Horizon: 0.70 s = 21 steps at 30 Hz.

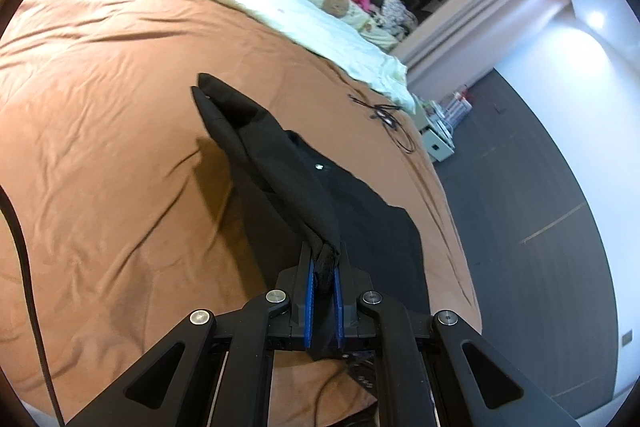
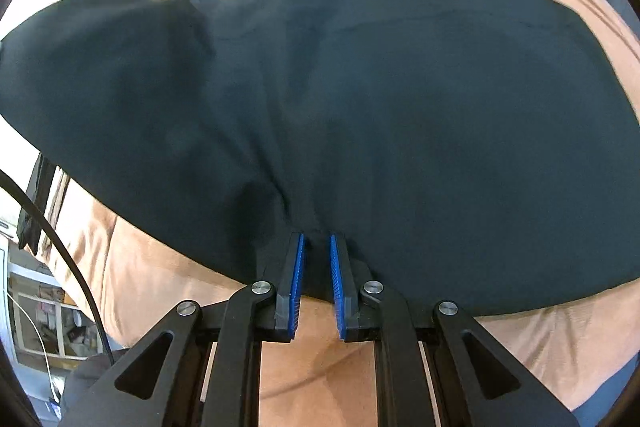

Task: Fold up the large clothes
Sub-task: 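Lift the hem with both tools and fold it over toward the collar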

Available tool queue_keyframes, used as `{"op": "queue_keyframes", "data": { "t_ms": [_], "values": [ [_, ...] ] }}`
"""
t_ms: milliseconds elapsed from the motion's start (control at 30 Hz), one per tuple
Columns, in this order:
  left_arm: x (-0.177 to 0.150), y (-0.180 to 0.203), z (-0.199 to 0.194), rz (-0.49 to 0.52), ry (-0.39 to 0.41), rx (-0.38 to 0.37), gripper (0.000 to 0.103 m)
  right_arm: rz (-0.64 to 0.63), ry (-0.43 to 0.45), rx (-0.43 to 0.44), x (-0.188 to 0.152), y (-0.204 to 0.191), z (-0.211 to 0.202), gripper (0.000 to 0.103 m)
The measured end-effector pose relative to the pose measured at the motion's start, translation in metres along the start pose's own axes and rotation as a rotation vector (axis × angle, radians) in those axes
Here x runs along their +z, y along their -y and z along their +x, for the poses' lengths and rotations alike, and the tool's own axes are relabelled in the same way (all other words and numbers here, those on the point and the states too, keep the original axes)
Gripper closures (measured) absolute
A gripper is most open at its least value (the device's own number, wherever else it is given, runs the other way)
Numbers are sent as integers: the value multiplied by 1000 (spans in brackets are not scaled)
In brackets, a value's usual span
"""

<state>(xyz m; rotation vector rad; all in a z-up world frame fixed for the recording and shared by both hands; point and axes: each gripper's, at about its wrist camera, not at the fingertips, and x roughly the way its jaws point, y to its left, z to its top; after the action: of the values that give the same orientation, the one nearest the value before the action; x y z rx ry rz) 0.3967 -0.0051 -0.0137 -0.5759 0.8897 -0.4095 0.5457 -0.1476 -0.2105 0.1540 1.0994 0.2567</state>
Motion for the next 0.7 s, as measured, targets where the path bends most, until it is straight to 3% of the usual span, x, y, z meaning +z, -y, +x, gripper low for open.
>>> {"op": "queue_keyframes", "data": {
  "t_ms": [167, 267, 633, 667, 700],
  "values": [
    [4, 35, 9, 53, -15, -35, 96, -20, -26, -10, 9, -3, 22, 94],
    [6, 59, 17, 88, -22, -53, 96, 32, -35, 71, 17, 5, 18, 94],
    [0, 148, 51, 254, -84, -96, 96, 130, 199, 169, 20, 65, -69, 90],
    [-3, 158, 58, 271, -97, -100, 96, 145, 217, 173, 16, 73, -75, 88],
    [-5, 164, 63, 281, -105, -103, 96, 161, 232, 174, 13, 83, -80, 78]
  ]
}}
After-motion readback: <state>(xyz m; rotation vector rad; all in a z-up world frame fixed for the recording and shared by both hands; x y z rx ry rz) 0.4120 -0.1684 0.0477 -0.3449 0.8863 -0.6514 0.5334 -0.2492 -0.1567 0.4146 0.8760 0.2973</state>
